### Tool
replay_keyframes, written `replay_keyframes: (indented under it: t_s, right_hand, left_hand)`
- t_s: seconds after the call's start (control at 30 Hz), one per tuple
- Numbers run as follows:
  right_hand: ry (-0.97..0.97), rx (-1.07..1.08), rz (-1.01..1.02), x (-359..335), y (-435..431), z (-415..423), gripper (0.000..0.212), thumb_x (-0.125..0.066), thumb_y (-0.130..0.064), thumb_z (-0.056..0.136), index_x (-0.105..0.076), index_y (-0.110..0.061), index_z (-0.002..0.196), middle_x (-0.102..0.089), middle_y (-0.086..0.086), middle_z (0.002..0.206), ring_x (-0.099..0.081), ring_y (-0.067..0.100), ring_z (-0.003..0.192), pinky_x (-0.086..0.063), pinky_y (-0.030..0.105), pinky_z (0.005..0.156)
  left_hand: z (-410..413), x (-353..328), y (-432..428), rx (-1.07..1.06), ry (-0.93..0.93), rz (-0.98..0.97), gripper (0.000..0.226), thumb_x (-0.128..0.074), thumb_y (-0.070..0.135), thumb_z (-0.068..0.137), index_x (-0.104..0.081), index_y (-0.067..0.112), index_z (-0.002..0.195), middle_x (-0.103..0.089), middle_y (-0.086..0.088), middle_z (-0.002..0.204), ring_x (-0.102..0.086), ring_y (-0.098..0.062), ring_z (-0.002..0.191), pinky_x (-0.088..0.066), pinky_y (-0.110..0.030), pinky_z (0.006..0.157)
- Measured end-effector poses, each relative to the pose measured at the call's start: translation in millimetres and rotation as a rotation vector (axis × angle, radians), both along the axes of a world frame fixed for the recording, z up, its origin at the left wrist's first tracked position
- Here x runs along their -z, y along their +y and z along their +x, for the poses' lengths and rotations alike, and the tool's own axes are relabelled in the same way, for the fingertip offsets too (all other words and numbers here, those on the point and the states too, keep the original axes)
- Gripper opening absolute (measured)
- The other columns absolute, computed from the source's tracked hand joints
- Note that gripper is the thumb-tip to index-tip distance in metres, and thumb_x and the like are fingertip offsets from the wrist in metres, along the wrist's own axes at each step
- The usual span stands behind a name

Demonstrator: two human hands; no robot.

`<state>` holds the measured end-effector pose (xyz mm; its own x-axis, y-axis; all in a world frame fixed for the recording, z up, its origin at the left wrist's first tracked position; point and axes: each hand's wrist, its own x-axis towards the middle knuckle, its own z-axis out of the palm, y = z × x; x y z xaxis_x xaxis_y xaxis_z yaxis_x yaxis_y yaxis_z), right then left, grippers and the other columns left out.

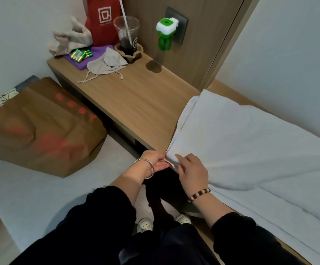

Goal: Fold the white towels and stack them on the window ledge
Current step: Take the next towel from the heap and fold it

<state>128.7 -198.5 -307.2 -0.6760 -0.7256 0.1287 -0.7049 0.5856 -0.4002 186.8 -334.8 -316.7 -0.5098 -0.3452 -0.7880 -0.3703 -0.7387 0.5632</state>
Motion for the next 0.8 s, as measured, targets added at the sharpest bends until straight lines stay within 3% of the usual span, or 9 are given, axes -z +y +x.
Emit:
replay_keyframes:
  t_s: [0.2,0.3,0.37,0.47,0.53,0.63,0.8]
  right_hand:
    - [0.080,-0.010,0.058,-4.1,-8.2,2.4,0.028,-0.086,-0.008,0.058,-0.075,-0.017,0.082,-0.056,0.001,0.063,-0.055,0.020,0.055,-0.033,0.023,0.039]
    - [0.092,0.004,0.062,-4.5,-11.8,3.9,0.026,-0.088,-0.008,0.056,-0.074,-0.016,0.076,-0.056,0.000,0.061,-0.054,0.020,0.051,-0.027,0.022,0.040]
    - [0.107,-0.005,0.066,-1.0,-12.8,2.8,0.025,-0.088,-0.008,0.055,-0.074,-0.016,0.074,-0.056,0.000,0.060,-0.054,0.020,0.050,-0.028,0.022,0.040]
    - [0.082,-0.011,0.060,6.0,-10.9,-0.7,0.022,-0.086,-0.006,0.058,-0.074,-0.013,0.075,-0.056,0.002,0.060,-0.055,0.022,0.051,-0.033,0.024,0.040]
    - [0.037,-0.018,0.046,8.8,-8.8,-2.5,0.018,-0.080,-0.002,0.064,-0.073,-0.009,0.079,-0.056,0.006,0.062,-0.056,0.026,0.055,-0.037,0.027,0.042]
    - [0.072,-0.061,0.057,9.2,-0.1,-6.6,0.016,-0.075,0.002,0.067,-0.070,-0.007,0.080,-0.056,0.007,0.067,-0.055,0.027,0.060,-0.039,0.030,0.048]
    - [0.339,-0.002,0.105,9.3,39.8,-27.7,0.034,-0.071,0.012,0.040,-0.063,-0.009,0.065,-0.054,0.005,0.066,-0.049,0.026,0.060,-0.024,0.029,0.063]
  left_hand:
    - [3.2,-3.9,0.7,0.002,0.005,0.032,0.005,-0.056,0.002,0.092,-0.059,-0.001,0.089,-0.065,-0.019,0.081,-0.068,-0.019,0.054,-0.058,-0.026,0.054]
    - [3.2,-5.3,-0.2,0.024,-0.005,0.033,0.009,-0.053,0.003,0.094,-0.059,-0.004,0.099,-0.065,-0.019,0.081,-0.068,-0.022,0.059,-0.058,-0.027,0.055]
    - [2.7,-6.3,-1.6,0.048,-0.019,0.025,0.020,-0.053,0.009,0.095,-0.058,-0.006,0.107,-0.066,-0.020,0.082,-0.068,-0.024,0.066,-0.059,-0.028,0.057]
    - [2.8,-7.6,-3.6,0.071,-0.019,0.028,0.033,-0.057,0.029,0.094,-0.060,-0.004,0.102,-0.067,-0.021,0.088,-0.068,-0.027,0.074,-0.059,-0.029,0.063]
    - [1.3,-8.6,-2.3,0.106,-0.039,-0.058,0.034,-0.067,0.027,0.088,-0.062,-0.002,0.103,-0.068,-0.020,0.089,-0.069,-0.022,0.070,-0.059,-0.026,0.063]
    - [-5.6,-8.9,1.3,0.123,-0.093,-0.224,0.010,-0.066,0.009,0.087,-0.063,-0.001,0.089,-0.065,-0.016,0.081,-0.066,-0.016,0.060,-0.057,-0.021,0.056]
    - [-12.3,-12.0,7.3,0.439,-0.287,-0.707,0.016,-0.052,0.019,0.087,-0.055,0.010,0.074,-0.062,-0.008,0.062,-0.059,-0.016,0.046,-0.056,-0.032,0.066]
